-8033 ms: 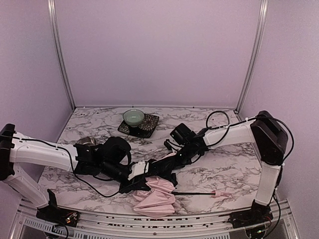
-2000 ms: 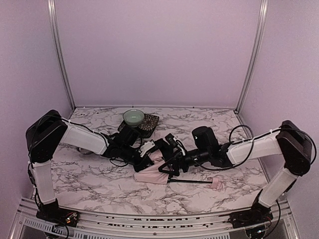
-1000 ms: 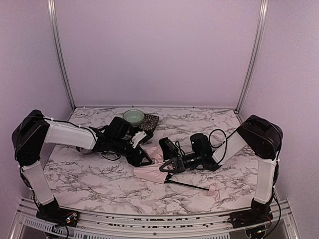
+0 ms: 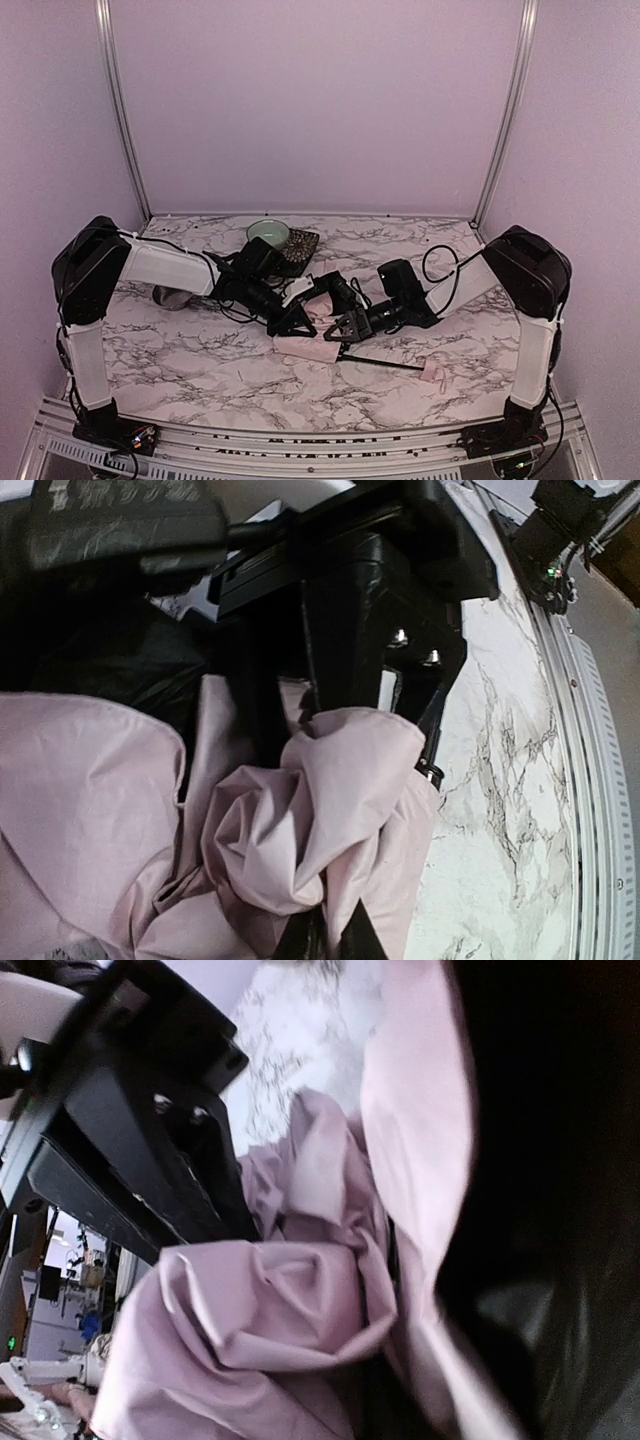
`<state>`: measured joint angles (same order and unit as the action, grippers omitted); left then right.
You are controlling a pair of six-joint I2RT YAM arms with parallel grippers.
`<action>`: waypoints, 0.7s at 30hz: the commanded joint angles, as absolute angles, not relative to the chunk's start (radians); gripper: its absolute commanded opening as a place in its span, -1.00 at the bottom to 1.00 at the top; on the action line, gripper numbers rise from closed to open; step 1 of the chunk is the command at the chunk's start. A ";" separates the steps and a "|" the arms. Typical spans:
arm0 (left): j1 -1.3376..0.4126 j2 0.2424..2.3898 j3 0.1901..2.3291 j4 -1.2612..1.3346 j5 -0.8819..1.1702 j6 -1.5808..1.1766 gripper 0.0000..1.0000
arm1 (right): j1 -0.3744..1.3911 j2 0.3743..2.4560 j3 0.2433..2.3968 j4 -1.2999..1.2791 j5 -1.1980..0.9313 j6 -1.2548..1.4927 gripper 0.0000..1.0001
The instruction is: Put away the umbrella
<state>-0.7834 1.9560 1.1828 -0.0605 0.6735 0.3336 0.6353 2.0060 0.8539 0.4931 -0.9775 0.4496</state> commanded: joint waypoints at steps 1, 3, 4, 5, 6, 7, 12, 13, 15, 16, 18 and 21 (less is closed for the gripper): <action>-0.784 1.970 1.180 -0.142 0.681 0.348 -0.97 | 0.622 1.889 0.986 0.011 -0.825 0.246 -0.27; -0.784 1.961 1.170 -0.145 0.667 0.353 -1.00 | 0.609 1.830 1.038 -0.066 -0.778 0.218 -0.16; -0.784 1.961 1.169 -0.148 0.665 0.354 -1.00 | 0.599 1.809 1.052 -0.080 -0.773 0.222 -0.13; -0.784 1.962 1.169 -0.150 0.665 0.352 -1.00 | 0.591 1.795 1.067 -0.093 -0.770 0.229 -0.09; -0.784 1.964 1.170 -0.150 0.664 0.348 -1.00 | 0.585 1.789 1.082 -0.107 -0.759 0.233 -0.05; -0.784 1.966 1.170 -0.150 0.665 0.344 -1.00 | 0.582 1.789 1.103 -0.127 -0.721 0.239 -0.03; -0.785 1.973 1.172 -0.150 0.672 0.333 -1.00 | 0.582 1.891 1.216 -0.179 -0.616 0.285 -0.02; -0.785 1.972 1.171 -0.151 0.670 0.332 -1.00 | 0.584 1.914 1.233 -0.162 -0.607 0.302 -0.02; -0.785 1.970 1.170 -0.151 0.672 0.333 -1.00 | 0.587 1.955 1.260 -0.103 -0.603 0.331 -0.01; -0.785 1.971 1.171 -0.150 0.672 0.330 -1.00 | 0.592 1.974 1.278 -0.081 -0.608 0.338 -0.02; -0.785 1.973 1.173 -0.151 0.669 0.326 -1.00 | 0.601 2.009 1.318 -0.053 -0.631 0.348 -0.03; -0.785 1.977 1.174 -0.151 0.678 0.321 -1.00 | 0.617 2.045 1.354 -0.047 -0.642 0.354 -0.55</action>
